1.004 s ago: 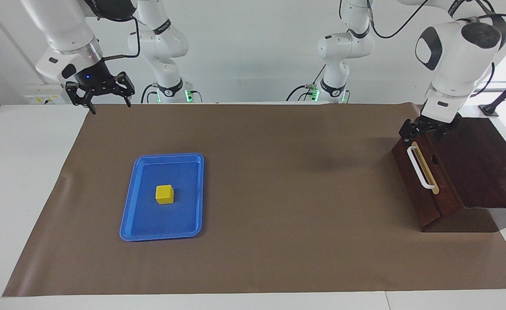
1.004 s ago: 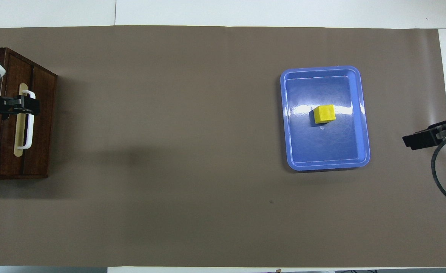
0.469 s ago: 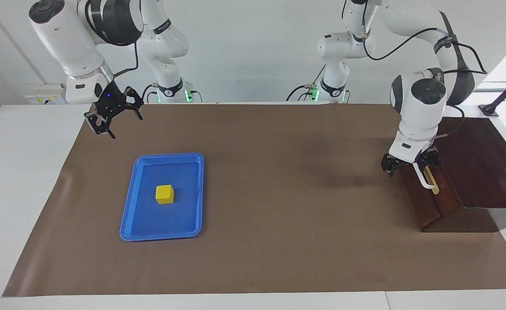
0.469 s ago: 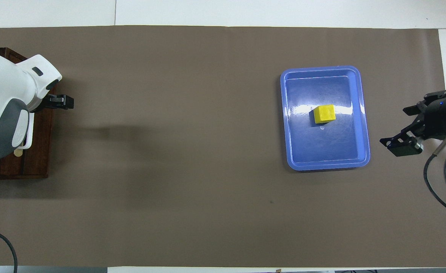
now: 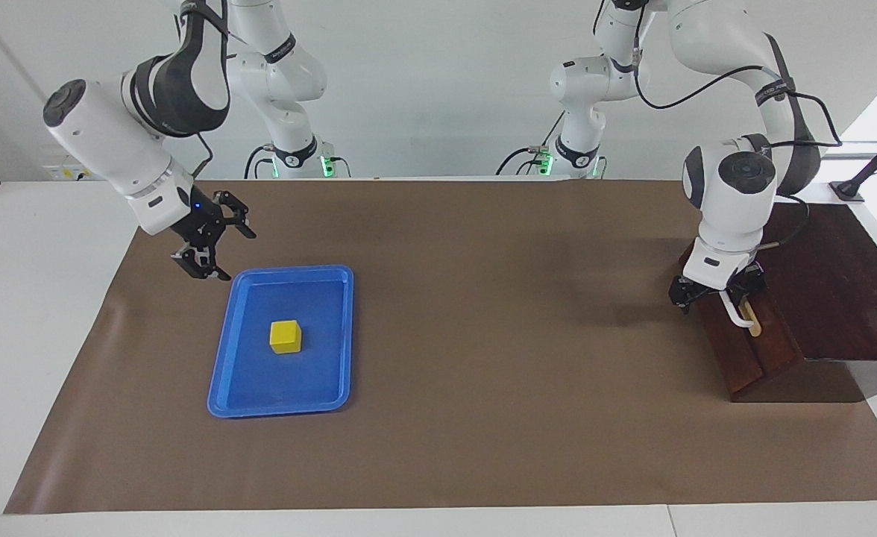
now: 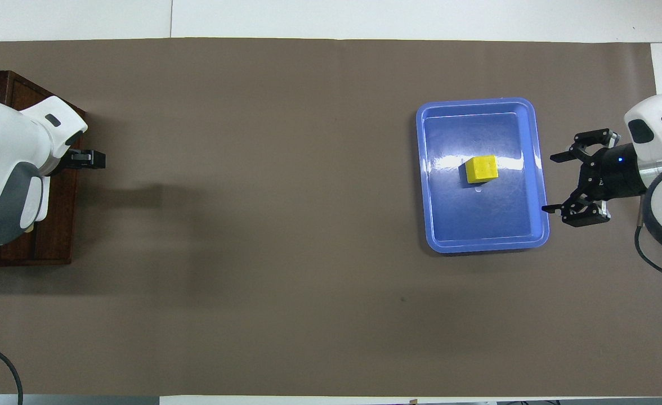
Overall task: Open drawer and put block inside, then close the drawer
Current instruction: 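Pull the drawer open with the left gripper while the right gripper reaches the tray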
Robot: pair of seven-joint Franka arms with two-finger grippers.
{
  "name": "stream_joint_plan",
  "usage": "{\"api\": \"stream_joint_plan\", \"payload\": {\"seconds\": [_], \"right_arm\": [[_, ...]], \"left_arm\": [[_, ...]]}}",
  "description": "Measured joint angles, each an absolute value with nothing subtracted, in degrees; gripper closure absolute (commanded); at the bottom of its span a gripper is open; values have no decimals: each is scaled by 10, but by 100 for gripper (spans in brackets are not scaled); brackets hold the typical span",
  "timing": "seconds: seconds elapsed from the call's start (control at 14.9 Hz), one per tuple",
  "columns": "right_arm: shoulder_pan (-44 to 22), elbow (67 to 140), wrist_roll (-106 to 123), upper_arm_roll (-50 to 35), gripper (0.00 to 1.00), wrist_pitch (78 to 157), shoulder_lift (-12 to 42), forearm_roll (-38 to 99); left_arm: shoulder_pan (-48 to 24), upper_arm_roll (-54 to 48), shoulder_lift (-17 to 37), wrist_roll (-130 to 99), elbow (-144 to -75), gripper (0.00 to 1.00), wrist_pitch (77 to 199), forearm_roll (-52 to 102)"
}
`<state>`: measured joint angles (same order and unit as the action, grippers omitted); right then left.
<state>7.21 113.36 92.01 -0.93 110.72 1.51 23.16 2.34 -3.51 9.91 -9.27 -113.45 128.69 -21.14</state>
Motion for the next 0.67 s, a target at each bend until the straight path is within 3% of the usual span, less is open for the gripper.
{"api": "stream_joint_plan", "payload": {"seconds": [0.27, 0.67], "right_arm": [[76, 1133, 1063, -9, 0, 1108, 63, 290], [103, 1112, 1218, -9, 0, 1100, 141, 378]], "left_arm": [[17, -38, 110, -99, -1137, 0, 1304, -213], [-68, -44, 111, -188, -1137, 0, 1302, -213]]}}
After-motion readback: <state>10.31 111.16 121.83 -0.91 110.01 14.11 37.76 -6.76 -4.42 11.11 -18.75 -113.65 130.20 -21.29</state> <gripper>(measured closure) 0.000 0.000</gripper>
